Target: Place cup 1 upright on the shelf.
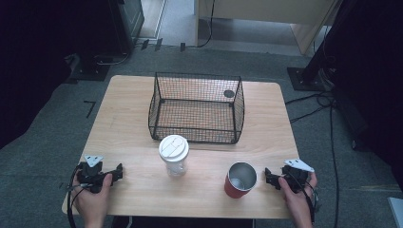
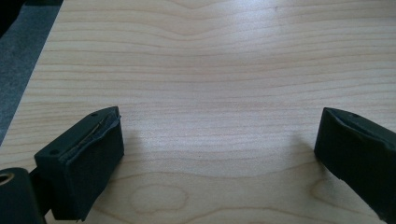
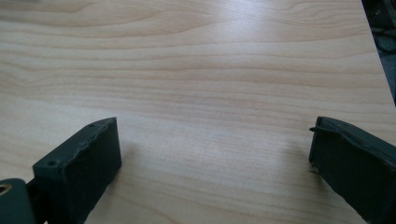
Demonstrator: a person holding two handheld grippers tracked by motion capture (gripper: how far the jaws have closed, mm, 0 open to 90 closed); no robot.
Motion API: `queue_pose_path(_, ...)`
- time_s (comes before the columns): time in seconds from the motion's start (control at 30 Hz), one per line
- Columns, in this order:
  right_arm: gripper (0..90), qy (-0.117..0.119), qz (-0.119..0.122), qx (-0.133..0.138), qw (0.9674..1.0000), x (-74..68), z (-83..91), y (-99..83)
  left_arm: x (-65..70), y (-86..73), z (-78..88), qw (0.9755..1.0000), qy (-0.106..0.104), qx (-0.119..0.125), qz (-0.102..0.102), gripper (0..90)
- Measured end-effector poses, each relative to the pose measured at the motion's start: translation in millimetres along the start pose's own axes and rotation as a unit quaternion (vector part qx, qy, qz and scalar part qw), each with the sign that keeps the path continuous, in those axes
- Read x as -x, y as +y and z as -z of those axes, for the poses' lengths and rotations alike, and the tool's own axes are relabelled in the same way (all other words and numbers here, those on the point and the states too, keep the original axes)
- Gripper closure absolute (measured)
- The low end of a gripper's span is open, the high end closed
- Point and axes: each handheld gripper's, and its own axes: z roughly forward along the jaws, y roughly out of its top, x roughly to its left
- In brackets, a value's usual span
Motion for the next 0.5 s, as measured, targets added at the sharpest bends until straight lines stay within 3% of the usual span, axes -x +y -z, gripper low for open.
queue_pose_path(0.1, 1.9, 0.006, 0.009, 0.006, 0.9999, -0.7, 4.6, 0.4, -0.1, 0.0, 0.1, 1.0000, 0.000, 0.000, 0.000, 1.9)
queue_pose_path(0.23, 1.9, 0.030, 0.014, 0.021, 0.9992, -1.3, 18.8, 3.2, -0.1, 0.0, 0.0, 1.0000, 0.000, 0.000, 0.000, 1.9)
queue_pose_path(0.33, 1.9, 0.060, 0.034, 0.035, 0.9970, -3.4, 34.2, 3.4, 0.0, 0.0, 0.1, 1.0000, 0.000, 0.000, 0.000, 1.9)
queue_pose_path(0.5, 2.0, 0.090, 0.058, 0.039, 0.9935, -8.5, 44.4, 1.8, 0.0, 0.0, 0.0, 1.0000, 0.000, 0.000, 0.000, 1.9)
